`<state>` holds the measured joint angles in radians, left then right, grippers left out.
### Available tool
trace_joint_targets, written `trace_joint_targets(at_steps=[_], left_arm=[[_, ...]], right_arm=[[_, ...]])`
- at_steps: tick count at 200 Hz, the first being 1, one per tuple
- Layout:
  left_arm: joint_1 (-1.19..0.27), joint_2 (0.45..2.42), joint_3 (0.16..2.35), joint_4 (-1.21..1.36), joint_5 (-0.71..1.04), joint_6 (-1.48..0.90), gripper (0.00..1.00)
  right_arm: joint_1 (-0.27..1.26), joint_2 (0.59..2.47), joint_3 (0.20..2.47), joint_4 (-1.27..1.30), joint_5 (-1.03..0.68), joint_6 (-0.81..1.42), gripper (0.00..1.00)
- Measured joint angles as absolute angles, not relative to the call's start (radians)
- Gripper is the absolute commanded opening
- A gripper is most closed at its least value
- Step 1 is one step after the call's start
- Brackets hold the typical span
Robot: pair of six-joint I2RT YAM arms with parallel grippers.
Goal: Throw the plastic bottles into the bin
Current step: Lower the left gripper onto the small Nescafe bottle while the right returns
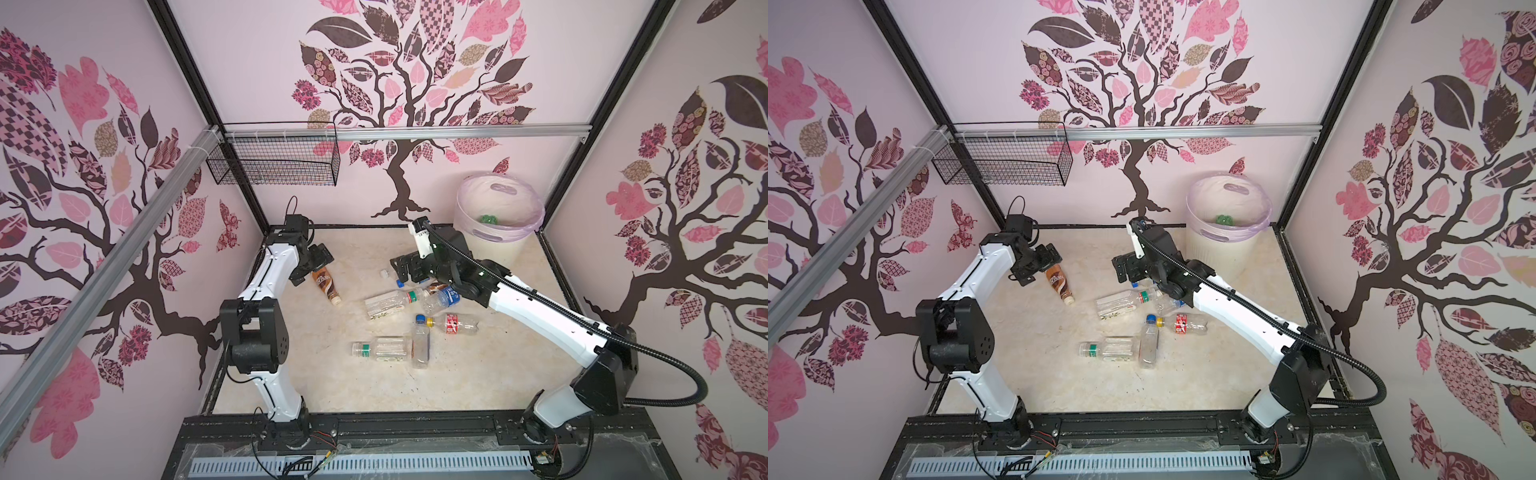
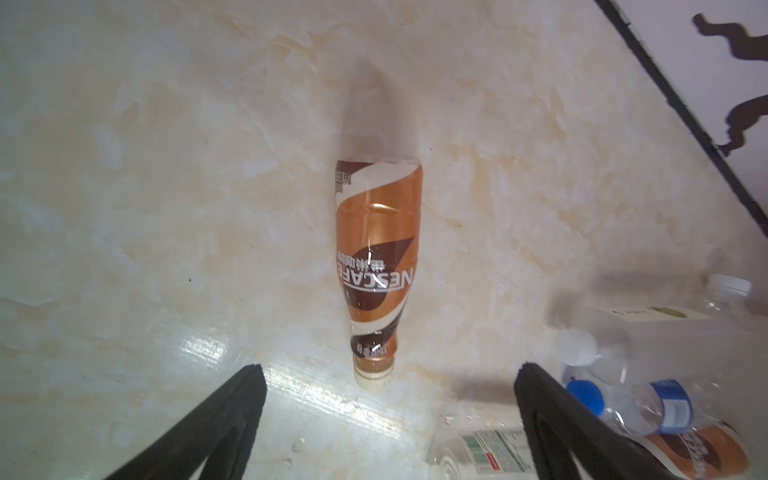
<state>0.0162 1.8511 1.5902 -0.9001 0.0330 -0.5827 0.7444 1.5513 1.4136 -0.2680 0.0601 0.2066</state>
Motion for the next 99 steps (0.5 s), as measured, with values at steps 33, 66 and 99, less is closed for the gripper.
trace_joint_targets(at_steps=[33,66,99], left_arm=[[0.016,1.980,1.642,-0.902,0.012,-0.566,0.97],[0.016,2.067,1.723,-0.904,-0.010,-0.554,0.95],[0.016,2.124,1.790,-0.904,-0.024,-0.545,0.89]], right_arm=[[0.744,1.544,1.326,-0.234,0.039,0.210,1.00],[0.744,1.471,1.223,-0.220,0.052,0.209,0.99],[0.744,1.445,1.216,-0.197,0.055,0.210,1.00]])
